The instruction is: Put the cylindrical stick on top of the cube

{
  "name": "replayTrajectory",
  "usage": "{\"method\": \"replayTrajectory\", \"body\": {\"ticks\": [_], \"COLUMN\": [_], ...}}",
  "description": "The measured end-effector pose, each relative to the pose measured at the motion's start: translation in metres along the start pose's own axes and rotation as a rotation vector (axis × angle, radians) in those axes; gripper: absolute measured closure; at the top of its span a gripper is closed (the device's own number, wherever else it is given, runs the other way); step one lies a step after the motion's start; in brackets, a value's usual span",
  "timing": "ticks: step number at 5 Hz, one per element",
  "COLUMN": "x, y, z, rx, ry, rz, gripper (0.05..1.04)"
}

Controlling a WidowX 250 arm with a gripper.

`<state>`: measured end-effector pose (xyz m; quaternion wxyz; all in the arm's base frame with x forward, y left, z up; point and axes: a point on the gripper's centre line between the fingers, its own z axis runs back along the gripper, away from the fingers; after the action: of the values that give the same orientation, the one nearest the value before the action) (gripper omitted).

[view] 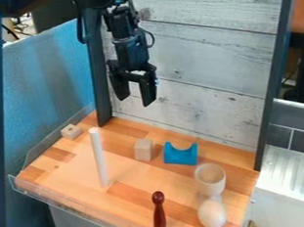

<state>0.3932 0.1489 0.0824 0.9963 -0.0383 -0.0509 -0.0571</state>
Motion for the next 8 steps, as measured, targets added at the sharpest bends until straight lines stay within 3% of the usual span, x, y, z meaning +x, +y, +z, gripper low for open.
{"method": "replayTrajectory", "body": {"ticks": [1,2,3,4,6,7,8], "x": [-0.003,-0.021,-0.033,-0.037,-0.058,-0.068,-0.071], "y": [0.000,0.001,0.012,0.011,0.009,0.008,0.010], "z": [-0.017,-0.020,0.001,0.000,0.004,-0.003,0.000], "rx": [-0.022,-0.073,-0.061,-0.037,0.057,0.069,0.084], "ry": [0.031,0.027,-0.035,-0.044,-0.026,0.009,0.010], "rz": [0.001,-0.041,-0.061,-0.097,-0.163,-0.202,-0.220], "gripper": [0.082,0.083,0.083,0.083,0.083,0.083,0.083]}}
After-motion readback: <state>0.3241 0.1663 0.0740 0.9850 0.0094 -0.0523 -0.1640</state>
